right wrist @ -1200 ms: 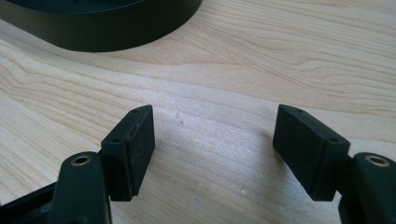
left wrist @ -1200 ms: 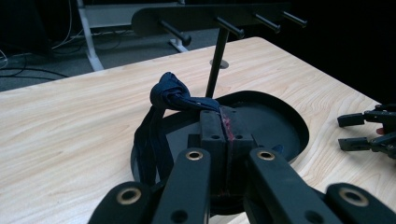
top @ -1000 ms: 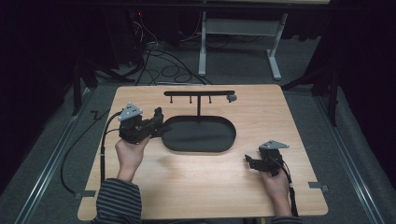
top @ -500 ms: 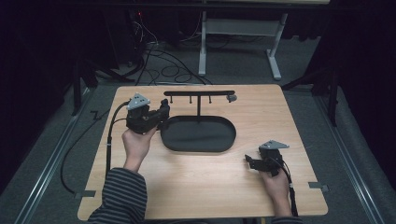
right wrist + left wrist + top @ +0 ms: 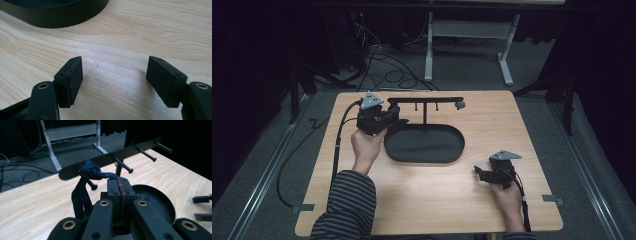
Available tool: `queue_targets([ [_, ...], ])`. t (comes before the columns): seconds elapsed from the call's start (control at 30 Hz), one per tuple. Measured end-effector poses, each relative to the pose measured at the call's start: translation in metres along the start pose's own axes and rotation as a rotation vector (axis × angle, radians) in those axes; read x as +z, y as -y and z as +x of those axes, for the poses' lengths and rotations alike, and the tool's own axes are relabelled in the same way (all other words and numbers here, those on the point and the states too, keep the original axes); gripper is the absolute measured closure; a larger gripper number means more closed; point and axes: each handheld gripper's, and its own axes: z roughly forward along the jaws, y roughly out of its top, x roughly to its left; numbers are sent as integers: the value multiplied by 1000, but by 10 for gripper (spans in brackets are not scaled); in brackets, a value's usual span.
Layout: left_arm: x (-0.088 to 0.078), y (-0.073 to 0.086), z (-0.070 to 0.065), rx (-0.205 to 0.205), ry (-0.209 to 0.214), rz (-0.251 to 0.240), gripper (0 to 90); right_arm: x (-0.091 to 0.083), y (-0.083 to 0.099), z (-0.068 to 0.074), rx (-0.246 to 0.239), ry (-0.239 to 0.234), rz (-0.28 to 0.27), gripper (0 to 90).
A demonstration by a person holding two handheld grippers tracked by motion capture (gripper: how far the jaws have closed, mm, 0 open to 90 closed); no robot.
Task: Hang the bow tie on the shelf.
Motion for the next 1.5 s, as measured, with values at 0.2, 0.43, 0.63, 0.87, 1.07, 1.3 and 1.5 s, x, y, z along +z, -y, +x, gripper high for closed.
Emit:
queue_targets([
  [0.2,14,-4,-2,-7,4,7,892,0,0,0,1,-1,0,309],
  [0.43,24,-3,-3,-10,-7,25,892,0,0,0,1,-2,0,309],
  [0.63,33,0,-4,-15,-11,43,892,0,0,0,4,-3,1,309],
  [0.87,40,3,-5,-16,-14,56,890,0,0,0,4,-3,2,309],
  [1.07,43,6,-4,-22,-18,71,883,0,0,0,4,-3,1,309],
  [1.3,42,10,-4,-29,-20,73,863,0,0,0,3,-3,1,309],
  [1.5,40,10,-6,-21,-18,70,834,0,0,0,3,-3,1,309],
])
